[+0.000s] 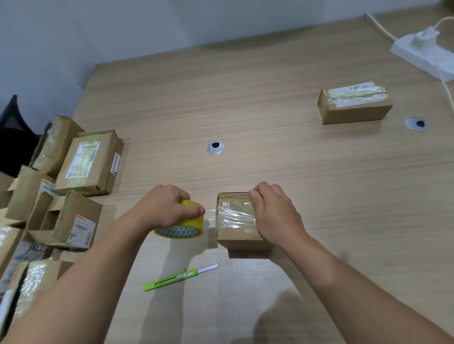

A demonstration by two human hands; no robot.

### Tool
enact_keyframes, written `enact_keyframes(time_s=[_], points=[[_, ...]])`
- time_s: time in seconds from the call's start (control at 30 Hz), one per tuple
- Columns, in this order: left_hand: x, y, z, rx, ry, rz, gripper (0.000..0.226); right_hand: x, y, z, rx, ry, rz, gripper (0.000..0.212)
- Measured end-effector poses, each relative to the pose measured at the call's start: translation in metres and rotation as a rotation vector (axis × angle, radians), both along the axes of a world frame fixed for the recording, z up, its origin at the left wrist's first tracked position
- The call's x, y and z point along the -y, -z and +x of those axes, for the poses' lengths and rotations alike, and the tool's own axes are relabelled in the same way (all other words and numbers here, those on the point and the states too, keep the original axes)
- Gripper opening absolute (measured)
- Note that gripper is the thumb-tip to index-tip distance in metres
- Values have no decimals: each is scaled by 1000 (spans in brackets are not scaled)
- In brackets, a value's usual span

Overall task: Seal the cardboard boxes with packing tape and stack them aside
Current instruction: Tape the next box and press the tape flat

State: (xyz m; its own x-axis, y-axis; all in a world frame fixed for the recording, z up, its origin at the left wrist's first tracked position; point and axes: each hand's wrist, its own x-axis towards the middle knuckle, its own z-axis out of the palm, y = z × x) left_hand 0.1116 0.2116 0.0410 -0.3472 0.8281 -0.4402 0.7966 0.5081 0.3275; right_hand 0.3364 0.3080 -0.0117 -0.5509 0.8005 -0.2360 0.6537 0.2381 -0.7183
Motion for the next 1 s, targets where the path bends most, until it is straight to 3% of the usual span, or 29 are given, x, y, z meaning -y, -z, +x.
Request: enact_keyframes(time_s=[0.23, 0.37, 0.53, 0.7, 0.77, 0.83, 1.0], points=[[-7, 18, 4, 35, -21, -8, 55, -1, 6, -1, -45, 44, -27, 29], [-7, 24, 11, 118, -58, -32, 50, -4, 14, 6, -175, 67, 23, 19], [-1, 19, 21, 333, -160, 9, 50, -12, 14, 16, -312, 104, 4, 15], [-4, 6, 31, 303, -104, 96, 59, -22, 19, 25, -367, 106, -54, 18], [-7, 6, 37, 312, -89, 153, 61, -27, 20, 29, -344, 106, -5, 17], [-8, 8, 44, 384, -114, 229, 48, -32, 20, 33, -276, 100, 69, 21], [-2, 18, 44, 398, -115, 335, 47, -19, -6, 22, 43, -30, 296, 38]])
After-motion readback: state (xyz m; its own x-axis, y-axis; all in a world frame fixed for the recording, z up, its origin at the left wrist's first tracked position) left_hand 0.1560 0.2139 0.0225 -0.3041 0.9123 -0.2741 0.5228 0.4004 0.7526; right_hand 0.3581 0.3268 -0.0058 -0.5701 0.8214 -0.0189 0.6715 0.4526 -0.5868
